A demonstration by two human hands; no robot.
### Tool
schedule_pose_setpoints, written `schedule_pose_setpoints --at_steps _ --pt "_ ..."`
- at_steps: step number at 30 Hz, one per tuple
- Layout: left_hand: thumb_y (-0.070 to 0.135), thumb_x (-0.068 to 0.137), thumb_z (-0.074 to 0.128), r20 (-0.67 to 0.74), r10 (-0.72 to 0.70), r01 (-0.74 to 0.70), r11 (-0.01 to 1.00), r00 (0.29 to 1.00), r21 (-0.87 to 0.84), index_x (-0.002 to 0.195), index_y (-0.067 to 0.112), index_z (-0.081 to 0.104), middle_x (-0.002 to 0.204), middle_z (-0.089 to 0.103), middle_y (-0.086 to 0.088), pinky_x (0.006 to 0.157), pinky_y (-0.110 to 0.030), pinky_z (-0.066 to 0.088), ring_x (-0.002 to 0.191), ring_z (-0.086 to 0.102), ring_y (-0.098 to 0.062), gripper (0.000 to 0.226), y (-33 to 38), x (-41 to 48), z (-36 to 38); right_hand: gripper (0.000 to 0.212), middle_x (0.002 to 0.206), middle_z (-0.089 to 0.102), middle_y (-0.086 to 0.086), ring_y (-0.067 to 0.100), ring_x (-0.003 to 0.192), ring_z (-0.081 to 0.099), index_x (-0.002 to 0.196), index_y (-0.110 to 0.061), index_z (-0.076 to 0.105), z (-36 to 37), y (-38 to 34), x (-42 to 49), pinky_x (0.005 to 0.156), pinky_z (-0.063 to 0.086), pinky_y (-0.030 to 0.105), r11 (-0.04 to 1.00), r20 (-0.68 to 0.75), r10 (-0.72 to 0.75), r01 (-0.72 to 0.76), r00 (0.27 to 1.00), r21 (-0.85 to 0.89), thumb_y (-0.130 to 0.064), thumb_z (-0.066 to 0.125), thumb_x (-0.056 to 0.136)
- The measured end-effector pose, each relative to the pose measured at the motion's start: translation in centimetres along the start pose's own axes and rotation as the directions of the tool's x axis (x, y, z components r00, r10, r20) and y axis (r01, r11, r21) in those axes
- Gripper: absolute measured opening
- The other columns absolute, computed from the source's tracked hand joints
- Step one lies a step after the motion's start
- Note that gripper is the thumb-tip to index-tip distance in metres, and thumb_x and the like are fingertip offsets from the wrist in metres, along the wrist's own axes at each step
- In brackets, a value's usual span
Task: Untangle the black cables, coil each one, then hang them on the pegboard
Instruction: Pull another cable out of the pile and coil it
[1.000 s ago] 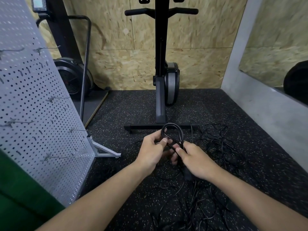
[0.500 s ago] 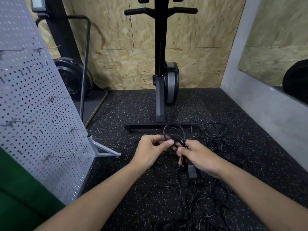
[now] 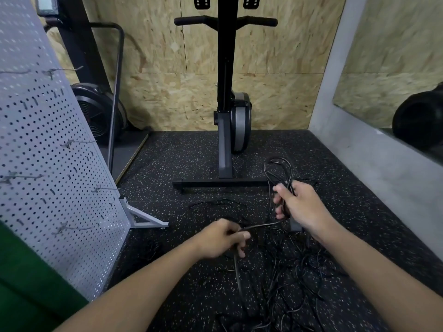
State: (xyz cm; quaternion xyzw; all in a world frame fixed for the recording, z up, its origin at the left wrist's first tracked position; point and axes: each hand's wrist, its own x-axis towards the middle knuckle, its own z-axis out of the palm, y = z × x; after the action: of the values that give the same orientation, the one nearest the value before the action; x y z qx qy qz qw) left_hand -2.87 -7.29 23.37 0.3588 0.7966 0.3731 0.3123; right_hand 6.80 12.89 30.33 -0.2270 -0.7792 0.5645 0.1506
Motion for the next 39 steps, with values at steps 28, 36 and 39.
schedule_pose_setpoints --at_steps 28,36,39 --pt "0.052 0.088 0.077 -0.454 0.336 -0.265 0.94 0.825 0.215 0.103 0.029 0.079 0.096 0.07 0.015 0.085 -0.02 0.052 0.094 0.065 0.001 0.027 0.7 -0.4 -3.2 0.037 0.083 0.058 0.002 0.019 0.065 0.058 0.098 -0.016 0.054 2.6 -1.4 -2.2 0.061 0.057 0.045 0.774 0.594 0.215 0.236 0.775 -0.587 -0.048 0.04 0.109" --pt "0.027 0.107 0.059 -0.425 0.114 -0.161 0.984 0.898 -0.078 0.119 0.036 0.072 0.096 0.079 0.011 0.089 -0.026 0.056 0.093 0.073 -0.004 0.02 0.0 -1.8 -3.9 0.04 0.089 0.069 0.008 0.02 0.069 0.069 0.097 -0.012 0.056 0.9 -0.9 -1.8 0.073 0.06 0.044 0.878 0.282 -0.028 0.159 0.959 -0.452 -0.047 0.04 0.109" --pt "0.031 0.101 0.067 -0.51 0.099 -0.12 0.993 0.855 -0.009 0.117 0.032 0.078 0.098 0.074 0.015 0.084 -0.008 0.046 0.096 0.067 0.005 0.019 0.8 -1.7 -3.3 0.04 0.089 0.07 0.002 0.016 0.072 0.071 0.094 -0.013 0.056 1.9 0.3 -2.1 0.078 0.06 0.044 0.891 0.202 -0.084 0.165 0.976 -0.423 -0.046 0.039 0.109"
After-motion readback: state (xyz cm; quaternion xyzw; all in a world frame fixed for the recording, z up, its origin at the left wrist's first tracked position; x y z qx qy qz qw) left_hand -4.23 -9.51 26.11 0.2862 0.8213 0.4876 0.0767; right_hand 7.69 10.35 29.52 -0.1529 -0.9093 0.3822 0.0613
